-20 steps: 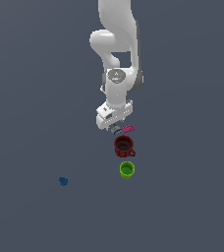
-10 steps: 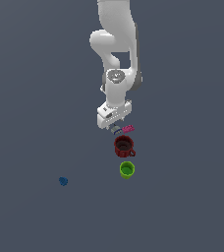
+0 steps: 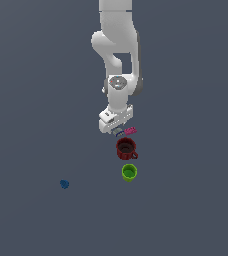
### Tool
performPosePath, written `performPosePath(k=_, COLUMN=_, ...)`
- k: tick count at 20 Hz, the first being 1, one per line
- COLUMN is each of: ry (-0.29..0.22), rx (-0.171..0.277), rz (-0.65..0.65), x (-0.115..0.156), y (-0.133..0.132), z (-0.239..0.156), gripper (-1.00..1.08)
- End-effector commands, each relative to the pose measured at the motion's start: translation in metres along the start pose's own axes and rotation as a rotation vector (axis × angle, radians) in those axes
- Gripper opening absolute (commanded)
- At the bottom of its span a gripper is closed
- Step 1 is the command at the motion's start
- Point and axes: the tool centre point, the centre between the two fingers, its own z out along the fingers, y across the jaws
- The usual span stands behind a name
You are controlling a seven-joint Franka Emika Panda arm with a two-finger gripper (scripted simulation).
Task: Pick up a designated object from a clutter of objects.
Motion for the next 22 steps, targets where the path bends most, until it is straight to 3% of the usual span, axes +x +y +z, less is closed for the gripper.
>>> performPosePath(k=1, ry=0.0, rx=0.0, rz=-0.001, x=0.0, y=0.0, z=0.01, gripper=1.0)
performPosePath(k=12, ry=0.0, rx=0.0, rz=-0.001, x=0.0, y=0.0, z=0.028, gripper=1.0)
performPosePath(k=13, ry=0.0, rx=0.0, rz=-0.001, x=0.0, y=0.0, z=0.028, gripper=-1.0)
performPosePath(k=22, ry=0.0, rx=0.0, rz=-0.001, x=0.0, y=0.0, z=0.028, gripper=-1.0)
